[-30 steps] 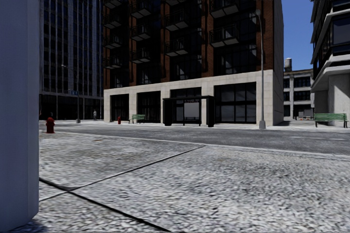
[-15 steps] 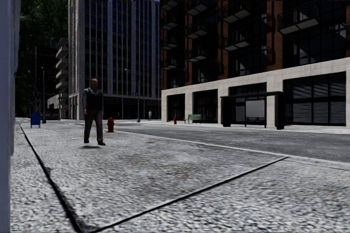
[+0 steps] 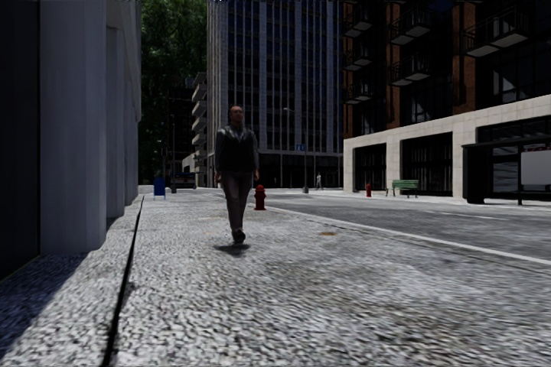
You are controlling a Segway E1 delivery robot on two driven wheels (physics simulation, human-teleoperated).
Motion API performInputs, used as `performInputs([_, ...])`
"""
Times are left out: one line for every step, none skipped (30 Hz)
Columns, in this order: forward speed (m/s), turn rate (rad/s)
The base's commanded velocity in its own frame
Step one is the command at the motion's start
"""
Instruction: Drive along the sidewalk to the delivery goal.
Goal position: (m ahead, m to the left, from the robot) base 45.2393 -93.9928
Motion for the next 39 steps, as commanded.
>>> performInputs([1.93, 0.73])
performInputs([1.84, 0.76])
performInputs([1.77, 0.81])
performInputs([1.75, 0.87])
performInputs([1.74, 0.89])
performInputs([1.74, 0.89])
performInputs([1.74, 0.9])
performInputs([1.74, 0.9])
performInputs([1.74, 0.95])
performInputs([1.74, 0.95])
performInputs([1.74, 0.99])
performInputs([1.74, 1.0])
performInputs([1.74, 1.01])
performInputs([1.74, 1.02])
performInputs([1.74, 1.02])
performInputs([1.74, 1.03])
performInputs([1.74, 1.03])
performInputs([1.75, 1.03])
performInputs([1.76, 1.03])
performInputs([1.76, 1.03])
performInputs([1.76, 0.94])
performInputs([1.77, 0.0])
performInputs([1.77, 0.0])
performInputs([1.77, 0.0])
performInputs([1.77, 0.0])
performInputs([1.77, 0.0])
performInputs([1.77, 0.0])
performInputs([1.77, 0.0])
performInputs([1.77, -0.27])
performInputs([1.77, -1.08])
performInputs([1.77, -1.08])
performInputs([1.73, -1.2])
performInputs([1.73, -1.2])
performInputs([1.73, -1.2])
performInputs([1.73, -1.2])
performInputs([1.73, -1.2])
performInputs([1.73, -1.2])
performInputs([1.73, -1.2])
performInputs([1.73, -1.2])
